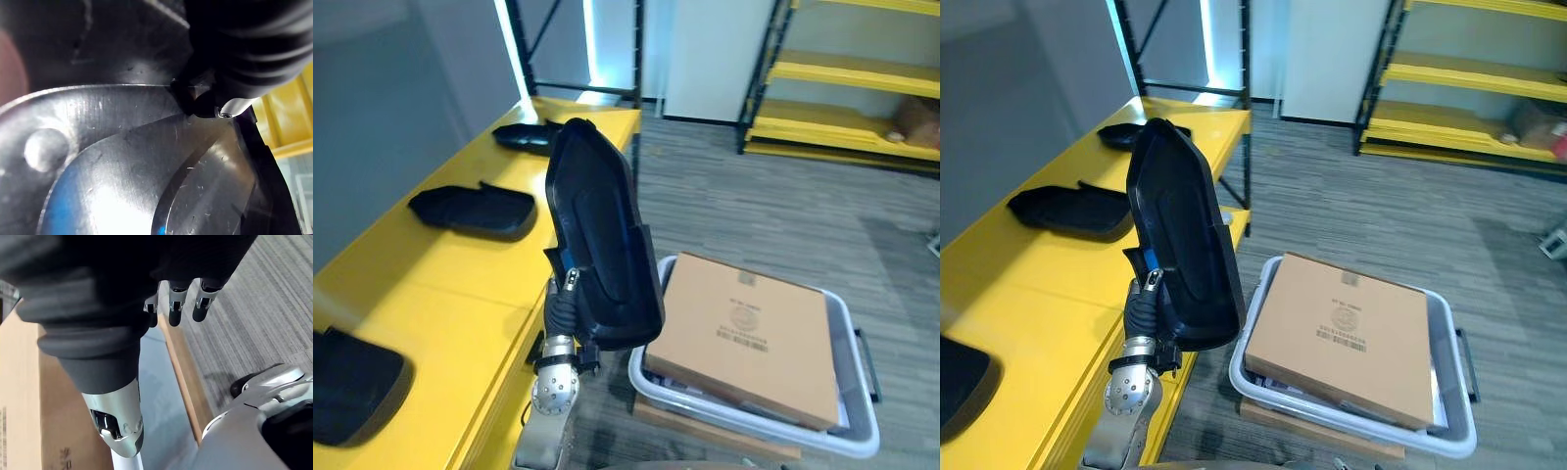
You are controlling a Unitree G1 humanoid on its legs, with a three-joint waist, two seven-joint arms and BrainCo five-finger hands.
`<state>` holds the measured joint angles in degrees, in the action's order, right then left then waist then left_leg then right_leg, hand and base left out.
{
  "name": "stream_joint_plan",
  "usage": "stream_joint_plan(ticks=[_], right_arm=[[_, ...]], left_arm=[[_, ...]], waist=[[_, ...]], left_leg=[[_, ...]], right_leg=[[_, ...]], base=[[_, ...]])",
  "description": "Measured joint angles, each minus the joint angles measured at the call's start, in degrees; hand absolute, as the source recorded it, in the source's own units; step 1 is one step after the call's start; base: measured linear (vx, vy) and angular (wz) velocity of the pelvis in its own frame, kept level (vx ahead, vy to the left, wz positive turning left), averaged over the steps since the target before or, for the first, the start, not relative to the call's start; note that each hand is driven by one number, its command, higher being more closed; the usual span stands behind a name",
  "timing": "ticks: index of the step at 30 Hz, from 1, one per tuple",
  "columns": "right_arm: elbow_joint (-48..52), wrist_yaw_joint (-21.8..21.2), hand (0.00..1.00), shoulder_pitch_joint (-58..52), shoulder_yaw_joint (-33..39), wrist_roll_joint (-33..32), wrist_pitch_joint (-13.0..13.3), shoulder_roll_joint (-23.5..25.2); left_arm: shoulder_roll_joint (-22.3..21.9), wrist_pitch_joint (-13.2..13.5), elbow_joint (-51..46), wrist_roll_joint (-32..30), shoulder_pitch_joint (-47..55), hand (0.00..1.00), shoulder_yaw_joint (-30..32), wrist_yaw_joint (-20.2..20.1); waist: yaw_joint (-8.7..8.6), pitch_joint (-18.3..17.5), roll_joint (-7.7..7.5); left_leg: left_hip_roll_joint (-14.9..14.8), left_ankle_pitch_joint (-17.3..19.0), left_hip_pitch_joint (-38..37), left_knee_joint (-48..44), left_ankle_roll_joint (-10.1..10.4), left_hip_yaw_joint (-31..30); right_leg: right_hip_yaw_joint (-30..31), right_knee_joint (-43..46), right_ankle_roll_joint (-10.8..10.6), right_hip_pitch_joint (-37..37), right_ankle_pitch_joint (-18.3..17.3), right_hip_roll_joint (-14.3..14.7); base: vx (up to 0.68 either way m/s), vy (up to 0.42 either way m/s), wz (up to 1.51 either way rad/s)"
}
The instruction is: Walk over and take plastic housings, then place them on the shelf
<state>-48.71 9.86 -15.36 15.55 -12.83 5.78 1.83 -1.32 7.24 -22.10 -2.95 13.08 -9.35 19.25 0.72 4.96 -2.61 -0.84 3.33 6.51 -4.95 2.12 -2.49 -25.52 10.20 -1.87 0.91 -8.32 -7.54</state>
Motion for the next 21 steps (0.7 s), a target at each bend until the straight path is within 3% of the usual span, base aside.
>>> stream_joint_plan(ticks=[1, 2, 3, 4, 6, 7, 8, 9, 10, 11, 15, 17, 18, 19, 20, 21], right_arm=[[-0.2, 0.3, 0.0, -0.4, 0.0, 0.0, -0.1, -0.3], [-0.1, 0.9, 0.0, -0.7, -0.1, 0.0, -0.2, -0.9], [-0.1, 1.3, 0.0, -1.2, -0.2, 0.1, -0.2, -1.1], [0.1, 1.4, 0.0, -2.1, -0.4, 0.1, -0.1, -1.6], [-0.6, 1.6, 0.0, -1.9, -0.1, 0.1, -0.1, -2.4], [-2.5, 2.3, 0.0, -1.4, 0.7, 0.0, 0.0, -2.5], [-4.6, 2.3, 0.0, -1.1, 2.1, 0.1, 0.5, -1.8], [-5.5, 2.0, 0.0, 0.0, 1.7, 0.2, 0.3, -2.5], [-5.3, 1.6, 0.0, 0.4, 1.7, 0.3, 0.4, -3.0], [-5.6, 1.0, 0.0, 2.1, 1.4, 0.5, 0.3, -3.4], [-5.8, -0.1, 0.0, 6.6, 1.4, 2.2, 0.5, -3.3], [-5.6, -0.1, 0.0, 7.4, 1.4, 2.6, 0.4, -2.8], [-5.3, -0.1, 0.0, 7.5, 1.4, 2.8, 0.3, -2.9], [-4.2, -0.2, 0.0, 7.2, 1.4, 2.8, 0.2, -3.1], [-3.8, -0.2, 0.0, 7.1, 1.4, 2.8, 0.2, -3.1], [-3.2, -0.3, 0.0, 7.1, 1.3, 2.9, 0.3, -3.1]], left_arm=[[-0.2, 1.0, -1.2, -0.1, 0.0, 1.0, 0.2, 1.0], [-1.0, 1.6, -1.8, -0.1, 0.0, 1.0, 1.0, 2.0], [-1.5, 1.8, -1.8, -0.1, 0.0, 1.0, 1.1, 2.4], [-1.9, 2.2, -1.9, 0.0, 0.1, 1.0, 0.9, 2.9], [-1.3, 2.4, -2.0, 0.0, -0.5, 1.0, 0.7, 2.8], [-1.2, 2.7, -1.5, 0.0, -0.5, 1.0, 0.6, 2.8], [-0.5, 3.3, -0.8, 0.1, -1.7, 1.0, 0.5, 2.9], [-0.4, 3.9, -0.2, 0.2, -1.7, 1.0, 0.5, 3.6], [-0.7, 4.2, 0.4, 0.2, -1.7, 1.0, 0.5, 3.7], [-0.4, 4.3, 3.1, 0.2, -2.4, 1.0, 0.0, 3.6], [-0.1, 4.3, 4.2, 0.1, -2.3, 1.0, -0.8, 3.3], [-0.1, 4.3, 4.2, 0.0, -2.3, 1.0, -1.2, 3.2], [0.0, 4.3, 4.2, 0.0, -2.2, 1.0, -1.5, 3.2], [-0.1, 4.3, 4.6, 0.0, -2.0, 1.0, -2.2, 3.2], [-0.1, 4.3, 5.0, 0.0, -2.2, 1.0, -2.4, 3.2], [0.6, 4.4, 6.0, -0.1, -2.7, 1.0, -2.5, 3.2]], waist=[[0.11, 0.6, 0.08], [-0.05, 1.1, 1.14], [-0.09, 1.2, 1.31], [0.13, 1.1, 2.69], [-1.6, 1.5, 3.21], [-4.2, 0.4, 2.42], [-5.02, 0.1, 1.01], [-4.33, 0.4, 1.24], [-4.44, 0.7, 2.6], [-5.22, 0.7, 3.32], [-4.73, 0.2, 4.61], [-4.8, 0.5, 4.82], [-4.7, 0.6, 4.98], [-5.05, 0.9, 4.9], [-5.6, 0.9, 5.27], [-6.45, 1.2, 5.58]], left_leg=[[-3.7, 1.3, 2.7, -5.0, -2.1, 11.9], [-8.4, 2.5, 4.5, -11.7, -3.9, 22.8], [-10.4, 2.8, 4.7, -14.4, -4.5, 26.4], [-12.8, 1.6, 4.5, -17.7, -5.3, 30.3], [-10.0, 0.9, 6.8, -17.9, -4.1, 28.5], [-5.0, -2.0, 5.4, -7.8, -4.2, 23.5], [-5.1, 1.3, 5.1, -8.9, -8.9, 28.9], [-8.5, 3.7, 2.9, -14.1, -8.1, 34.7], [-8.9, 4.4, 0.8, -11.5, -2.8, 35.4], [-5.8, 1.9, -0.4, -6.8, -2.6, 33.8], [-3.1, 1.6, -0.4, -5.1, -4.3, 32.3], [-2.0, 2.2, -0.8, -5.0, -4.9, 31.8], [-1.1, 3.2, -1.2, -4.7, -5.3, 30.9], [-0.1, 3.2, -2.0, -3.6, -5.5, 29.7], [0.1, 3.0, -2.2, -3.2, -5.5, 28.9], [0.2, 2.6, -2.2, -2.5, -5.2, 26.7]], right_leg=[[-3.8, 0.2, 0.0, 0.2, 0.0, -1.1], [-7.7, 1.0, 0.0, 1.0, 0.0, -1.9], [-9.1, 1.7, 0.0, 1.2, -0.1, -2.3], [-11.1, 3.9, -0.7, 1.7, -1.1, -2.6], [-12.1, 6.1, -0.3, 1.5, -4.8, -3.2], [-12.6, 2.9, 0.4, 1.6, -4.1, -3.3], [-16.4, 1.9, -0.8, 2.0, -2.4, -5.0], [-18.0, 1.8, -2.2, 2.4, -1.3, -5.5], [-19.2, 1.7, -2.7, 3.4, -0.9, -5.0], [-21.5, 0.5, -2.4, 4.1, 0.7, -6.1], [-23.1, 0.4, -3.6, 5.0, 2.6, -7.8], [-23.0, 4.8, -1.9, 4.5, 1.4, -10.3], [-20.4, 9.3, 1.0, 3.3, -0.1, -11.8], [-12.6, 15.2, 6.5, -0.3, -1.5, -12.9], [-7.2, 16.9, 7.5, -2.1, -2.6, -11.9], [3.8, 16.4, 4.6, -4.3, -5.6, -7.1]], base=[[-0.12, 0.071, 1.99], [-0.07, 0.105, 1.57], [-0.03, 0.137, 1.28], [-0.01, 0.139, 1.03], [-0.08, 0.111, 1.69], [-0.11, 0.099, 2.31], [-0.11, 0.073, 2.0], [-0.02, 0.064, 1.19], [-0.06, 0.138, 0.97], [-0.05, 0.165, 0.76], [-0.07, 0.169, 0.38], [-0.06, 0.15, 0.19], [-0.1, 0.163, 0.24], [-0.08, 0.16, 0.33], [-0.05, 0.129, 0.6], [0.0, 0.071, 0.75]])
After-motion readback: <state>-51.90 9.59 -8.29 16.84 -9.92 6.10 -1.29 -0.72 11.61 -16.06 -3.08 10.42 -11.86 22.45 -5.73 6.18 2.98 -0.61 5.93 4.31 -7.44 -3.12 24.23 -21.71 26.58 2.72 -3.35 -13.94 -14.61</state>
